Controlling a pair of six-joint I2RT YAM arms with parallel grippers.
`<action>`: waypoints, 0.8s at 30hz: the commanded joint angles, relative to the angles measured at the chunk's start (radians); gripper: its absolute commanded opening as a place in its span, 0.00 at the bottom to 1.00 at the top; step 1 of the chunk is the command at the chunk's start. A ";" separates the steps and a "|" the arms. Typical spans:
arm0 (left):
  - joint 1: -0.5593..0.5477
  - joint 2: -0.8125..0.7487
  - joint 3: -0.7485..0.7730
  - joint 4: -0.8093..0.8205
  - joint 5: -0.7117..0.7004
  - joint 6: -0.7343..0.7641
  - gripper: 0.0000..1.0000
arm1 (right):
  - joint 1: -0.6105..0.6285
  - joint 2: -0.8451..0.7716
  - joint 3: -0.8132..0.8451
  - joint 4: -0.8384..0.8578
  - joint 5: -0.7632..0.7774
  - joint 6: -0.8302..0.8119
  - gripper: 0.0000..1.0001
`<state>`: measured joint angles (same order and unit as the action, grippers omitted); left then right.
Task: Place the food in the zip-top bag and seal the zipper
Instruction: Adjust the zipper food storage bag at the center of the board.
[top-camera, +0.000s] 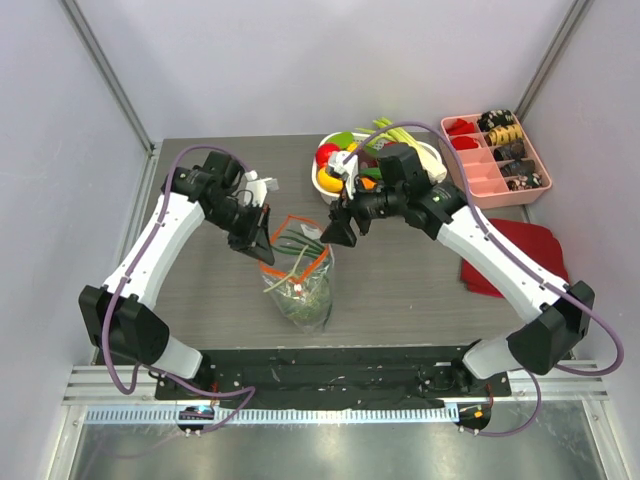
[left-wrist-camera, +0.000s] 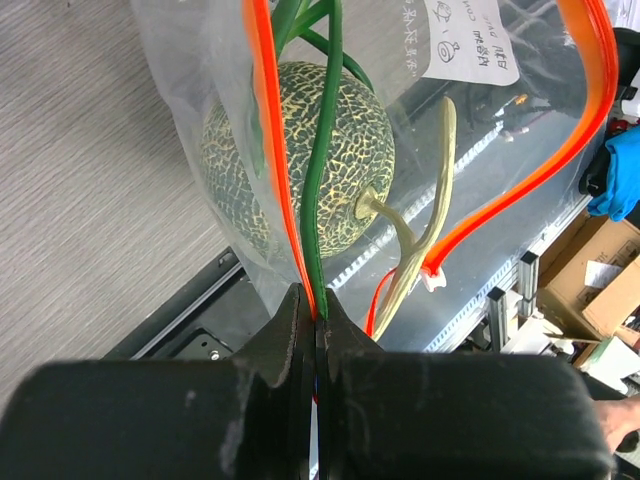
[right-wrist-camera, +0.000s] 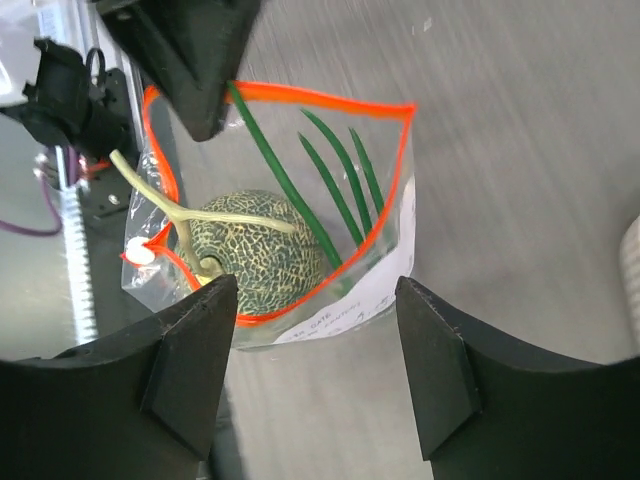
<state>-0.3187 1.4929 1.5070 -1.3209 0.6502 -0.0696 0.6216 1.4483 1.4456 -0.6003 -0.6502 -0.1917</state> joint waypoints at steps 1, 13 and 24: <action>0.000 -0.014 0.035 0.023 0.037 0.016 0.00 | 0.077 -0.062 0.048 0.077 -0.057 -0.268 0.70; -0.003 -0.013 0.025 0.049 0.037 -0.016 0.00 | 0.450 -0.068 -0.122 0.229 0.199 -0.690 0.60; -0.003 -0.029 0.015 0.052 0.039 -0.018 0.00 | 0.559 -0.016 -0.231 0.362 0.421 -0.848 0.52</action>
<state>-0.3199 1.4929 1.5070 -1.2907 0.6567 -0.0788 1.1591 1.4261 1.2457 -0.3294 -0.3355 -0.9398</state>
